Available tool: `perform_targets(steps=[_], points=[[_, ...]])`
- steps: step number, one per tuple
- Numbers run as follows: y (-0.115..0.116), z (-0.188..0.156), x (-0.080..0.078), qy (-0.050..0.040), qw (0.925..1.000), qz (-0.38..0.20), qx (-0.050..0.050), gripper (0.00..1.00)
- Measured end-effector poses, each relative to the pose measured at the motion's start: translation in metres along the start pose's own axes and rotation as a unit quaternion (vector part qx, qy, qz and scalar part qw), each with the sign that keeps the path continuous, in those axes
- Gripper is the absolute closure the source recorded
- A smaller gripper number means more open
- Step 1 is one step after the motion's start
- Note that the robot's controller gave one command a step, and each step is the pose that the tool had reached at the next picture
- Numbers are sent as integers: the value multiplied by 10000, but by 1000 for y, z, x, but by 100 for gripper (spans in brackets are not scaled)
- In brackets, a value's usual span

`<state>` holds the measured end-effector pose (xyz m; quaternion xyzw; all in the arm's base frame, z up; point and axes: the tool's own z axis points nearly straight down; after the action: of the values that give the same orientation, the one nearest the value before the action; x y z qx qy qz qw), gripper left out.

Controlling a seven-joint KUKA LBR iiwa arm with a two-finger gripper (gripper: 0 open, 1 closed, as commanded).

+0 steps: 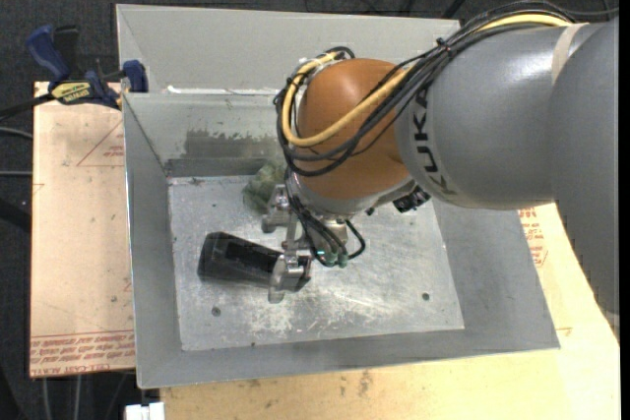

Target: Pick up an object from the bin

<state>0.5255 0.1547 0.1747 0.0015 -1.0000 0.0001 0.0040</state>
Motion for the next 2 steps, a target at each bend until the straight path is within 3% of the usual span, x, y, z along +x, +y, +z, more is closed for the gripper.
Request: perform_targets(steps=[1,2], points=[[-1,-4,-2,-39,10000,17,-6,0],[-2,45,-6,-52,9980,623,-13,0]])
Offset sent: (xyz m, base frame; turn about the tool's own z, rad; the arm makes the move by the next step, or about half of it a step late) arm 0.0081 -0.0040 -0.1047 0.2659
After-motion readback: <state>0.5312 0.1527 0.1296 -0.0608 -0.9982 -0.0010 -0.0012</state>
